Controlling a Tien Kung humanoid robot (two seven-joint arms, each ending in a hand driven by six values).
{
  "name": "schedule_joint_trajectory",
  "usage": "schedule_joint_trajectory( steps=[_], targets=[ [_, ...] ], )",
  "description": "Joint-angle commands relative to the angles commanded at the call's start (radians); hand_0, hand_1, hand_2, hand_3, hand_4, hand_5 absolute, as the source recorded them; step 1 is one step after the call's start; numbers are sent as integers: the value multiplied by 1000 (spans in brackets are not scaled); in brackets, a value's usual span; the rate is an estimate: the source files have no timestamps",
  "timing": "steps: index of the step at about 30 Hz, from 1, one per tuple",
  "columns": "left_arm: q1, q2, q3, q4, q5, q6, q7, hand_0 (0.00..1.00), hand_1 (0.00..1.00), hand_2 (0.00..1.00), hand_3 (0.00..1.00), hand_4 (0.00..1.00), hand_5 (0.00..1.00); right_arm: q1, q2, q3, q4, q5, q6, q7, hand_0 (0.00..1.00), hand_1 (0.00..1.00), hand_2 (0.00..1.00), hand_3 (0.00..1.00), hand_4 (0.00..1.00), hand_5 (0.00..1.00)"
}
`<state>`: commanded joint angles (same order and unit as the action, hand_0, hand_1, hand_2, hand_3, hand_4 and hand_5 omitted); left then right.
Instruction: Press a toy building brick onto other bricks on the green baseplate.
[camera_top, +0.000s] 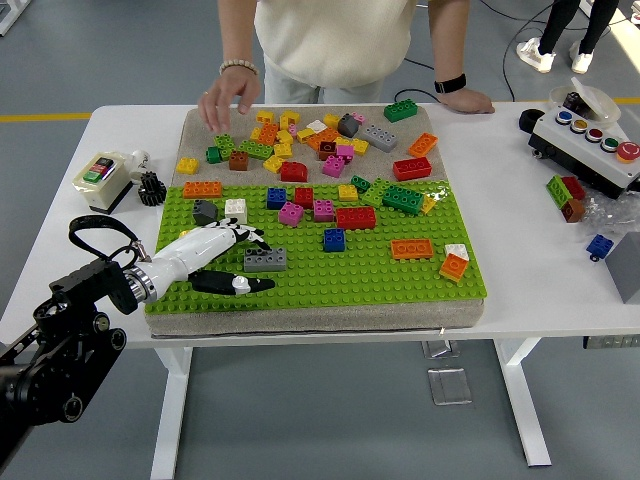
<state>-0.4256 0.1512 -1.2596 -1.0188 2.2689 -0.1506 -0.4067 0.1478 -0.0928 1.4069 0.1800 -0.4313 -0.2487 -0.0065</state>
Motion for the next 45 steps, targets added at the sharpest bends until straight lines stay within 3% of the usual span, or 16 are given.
schedule_joint_trajectory(
  steps=[8,9,11,14,15,20,21,26,27,32,33,38,39,44,45],
  targets=[
    [-8,9,-73,-69,0,6,-1,998,882,872,730,998,872,0,1,1,0,0,0,3,734,654,703,584,908,490],
    [-10,11,-79,-70,0,8,-2,998,828,814,755,998,804,0,1,2,0,0,0,3,734,654,703,585,909,490],
    [-18,17,-98,-66,0,16,-7,998,828,814,755,998,804,0,0,2,0,1,1,2,734,654,703,585,909,490],
    [-33,28,-120,-47,0,22,-15,998,828,814,755,998,804,1,0,2,0,2,1,2,734,654,703,585,909,490],
    [-38,33,-126,-39,0,26,-18,933,791,767,758,998,693,2,0,2,0,2,1,2,733,654,704,585,909,490],
    [-51,45,-137,1,0,43,-31,933,791,767,758,998,693,2,0,-4,0,2,2,1,733,654,704,585,909,490],
    [-56,47,-137,23,0,49,-36,892,767,734,746,998,626,3,0,-7,0,2,1,2,734,654,703,584,909,490],
    [-61,52,-127,70,0,63,-47,892,767,734,746,998,626,3,0,-12,0,1,-1,1,734,654,703,584,909,490],
    [-64,51,-124,85,0,66,-49,841,738,712,618,998,384,3,0,-14,0,1,-2,2,735,654,703,584,909,490],
    [-75,51,-116,121,0,77,-53,841,738,712,618,998,384,4,0,-15,0,3,-4,3,735,654,703,584,909,490],
    [-81,50,-117,131,0,81,-54,823,720,654,591,906,257,3,0,-14,0,4,-3,2,734,654,703,583,909,490],
    [-91,52,-122,155,0,94,-55,823,720,654,591,906,257,2,0,-11,0,5,-2,1,734,654,703,583,909,490],
    [-92,52,-125,160,0,96,-55,815,710,618,570,849,202,1,-1,-9,0,5,-2,0,734,654,703,584,909,491],
    [-96,52,-125,187,0,105,-53,815,710,618,570,849,202,2,0,-7,0,6,-4,3,734,654,703,584,909,491],
    [-97,52,-125,193,0,106,-53,812,707,606,565,831,161,3,0,-8,0,7,-4,3,734,654,703,584,910,490]
  ],
)
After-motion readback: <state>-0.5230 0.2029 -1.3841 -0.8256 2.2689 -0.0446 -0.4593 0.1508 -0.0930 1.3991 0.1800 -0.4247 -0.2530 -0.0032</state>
